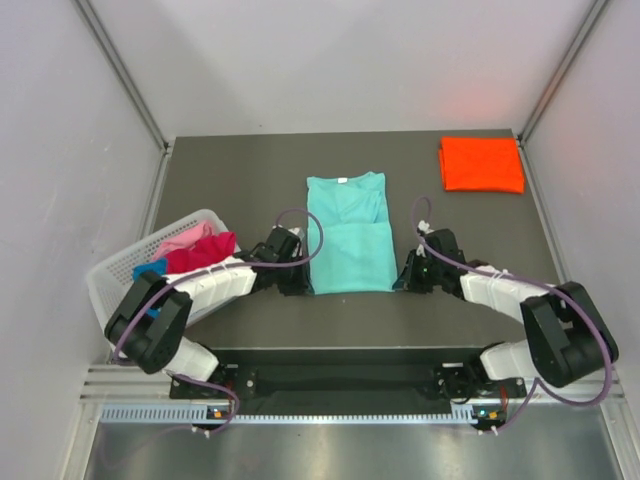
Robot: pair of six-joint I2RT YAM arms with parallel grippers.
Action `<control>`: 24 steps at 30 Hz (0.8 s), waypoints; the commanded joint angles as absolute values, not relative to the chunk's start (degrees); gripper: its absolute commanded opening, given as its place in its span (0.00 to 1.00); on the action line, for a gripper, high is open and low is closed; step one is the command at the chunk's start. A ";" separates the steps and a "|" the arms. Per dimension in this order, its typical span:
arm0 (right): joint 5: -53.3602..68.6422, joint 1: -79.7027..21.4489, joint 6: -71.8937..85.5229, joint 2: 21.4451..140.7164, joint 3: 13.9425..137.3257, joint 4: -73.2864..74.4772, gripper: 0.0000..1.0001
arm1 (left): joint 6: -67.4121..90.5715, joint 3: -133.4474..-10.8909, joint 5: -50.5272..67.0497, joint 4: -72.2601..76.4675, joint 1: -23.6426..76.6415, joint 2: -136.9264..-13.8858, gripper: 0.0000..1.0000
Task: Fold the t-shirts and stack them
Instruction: Fold the tshirt
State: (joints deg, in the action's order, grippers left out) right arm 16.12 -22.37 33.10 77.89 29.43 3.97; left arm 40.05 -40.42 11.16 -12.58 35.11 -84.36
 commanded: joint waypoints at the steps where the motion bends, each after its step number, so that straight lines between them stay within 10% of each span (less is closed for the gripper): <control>1: 15.29 -23.29 32.78 72.87 28.30 7.19 0.00 | 38.67 -43.33 8.19 -17.04 36.03 -78.42 0.00; 11: 14.33 -23.38 33.83 61.79 26.11 13.54 0.00 | 41.13 -41.58 4.92 -21.72 39.81 -69.17 0.01; 15: 14.94 -23.91 35.50 61.79 22.69 11.17 0.00 | 43.33 -36.04 8.87 -14.87 39.82 -67.85 0.37; 24: 14.33 -24.08 37.79 61.44 17.41 6.95 0.00 | 43.59 -31.30 11.86 -4.32 39.90 -73.20 0.41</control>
